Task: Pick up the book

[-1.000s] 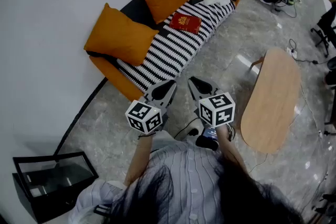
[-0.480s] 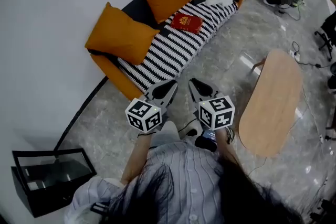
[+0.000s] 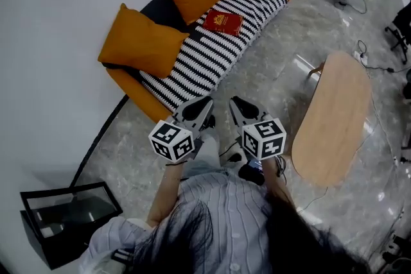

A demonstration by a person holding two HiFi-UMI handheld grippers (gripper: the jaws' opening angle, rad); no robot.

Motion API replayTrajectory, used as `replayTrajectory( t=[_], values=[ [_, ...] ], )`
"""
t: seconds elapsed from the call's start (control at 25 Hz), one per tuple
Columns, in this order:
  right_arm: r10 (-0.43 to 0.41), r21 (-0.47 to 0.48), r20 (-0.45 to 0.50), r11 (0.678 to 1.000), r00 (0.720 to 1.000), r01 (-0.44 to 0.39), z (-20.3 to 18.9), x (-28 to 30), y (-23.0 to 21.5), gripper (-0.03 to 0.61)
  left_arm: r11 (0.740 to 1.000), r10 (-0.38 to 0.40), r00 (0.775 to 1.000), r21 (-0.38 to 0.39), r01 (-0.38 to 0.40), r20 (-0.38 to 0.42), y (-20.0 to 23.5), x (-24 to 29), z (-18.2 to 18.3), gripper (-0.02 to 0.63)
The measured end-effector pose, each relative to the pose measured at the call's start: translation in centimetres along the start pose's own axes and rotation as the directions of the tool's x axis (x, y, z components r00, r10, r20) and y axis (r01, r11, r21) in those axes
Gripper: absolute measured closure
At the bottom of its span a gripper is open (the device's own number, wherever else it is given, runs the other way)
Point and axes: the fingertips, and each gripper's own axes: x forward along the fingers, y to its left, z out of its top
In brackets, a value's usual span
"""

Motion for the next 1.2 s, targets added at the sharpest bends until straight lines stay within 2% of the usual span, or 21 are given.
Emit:
replayTrajectory(
  t=[0.28, 0.6, 1.2],
  values=[
    [-0.04, 0.029, 0.003, 0.999, 0.999, 0.04, 0.9, 1.7, -3.2, 0.537, 0.999, -0.032, 0.999, -0.008, 0.031, -0.022, 2.0, 3.4, 0.3, 0.601],
    [-0.084, 0.042, -0.009, 0.996, 0.996, 0.085, 3.4, 5.8, -7.6, 0.537, 0.998, -0.067, 0.997, -0.018, 0.067, -0.036, 6.6, 9.1, 2.0, 0.601],
    [-0.068, 0.102, -0.071, 0.992, 0.995, 0.075, 8.8, 20.8, -11.9, 0.537, 0.998, -0.052, 0.996, -0.038, 0.049, -0.076, 21.4, 15.8, 7.1, 0.601]
  ],
)
